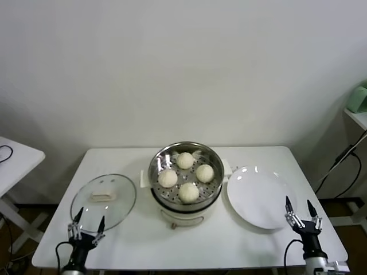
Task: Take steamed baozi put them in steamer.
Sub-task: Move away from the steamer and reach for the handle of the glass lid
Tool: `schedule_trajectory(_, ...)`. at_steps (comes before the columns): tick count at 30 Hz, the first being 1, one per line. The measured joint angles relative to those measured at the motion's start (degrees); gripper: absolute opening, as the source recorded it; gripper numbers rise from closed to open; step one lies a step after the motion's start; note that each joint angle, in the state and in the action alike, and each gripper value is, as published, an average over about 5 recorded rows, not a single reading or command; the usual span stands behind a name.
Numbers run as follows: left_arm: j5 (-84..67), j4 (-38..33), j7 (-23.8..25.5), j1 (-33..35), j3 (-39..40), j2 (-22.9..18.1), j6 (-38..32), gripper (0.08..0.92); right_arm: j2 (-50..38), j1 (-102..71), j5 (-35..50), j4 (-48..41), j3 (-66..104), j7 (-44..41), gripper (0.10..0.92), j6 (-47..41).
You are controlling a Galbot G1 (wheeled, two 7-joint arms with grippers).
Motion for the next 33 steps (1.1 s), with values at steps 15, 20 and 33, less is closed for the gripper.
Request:
schedule_trajectory(15,22.3,6.0,-11.5,-6.3,1.3,2.5,6.8,0.823,1.0,-0.5,1.1,-0.9,0.4,0.5,0.823,0.9)
schedule_trajectory(20,24.4,7.3,-11.6,-7.8,2.1,3.4,7.9,0.823,1.0,-0.7,1.7,-1.1,0.5,0.5,0.823,1.3)
schedule_trajectory(33,25.7,10.0,-8.4,-11.5,4.2,5.9,10.0,0.823,1.1,-1.1,2.3,-2.0,0.5,0.4,0.823,2.5)
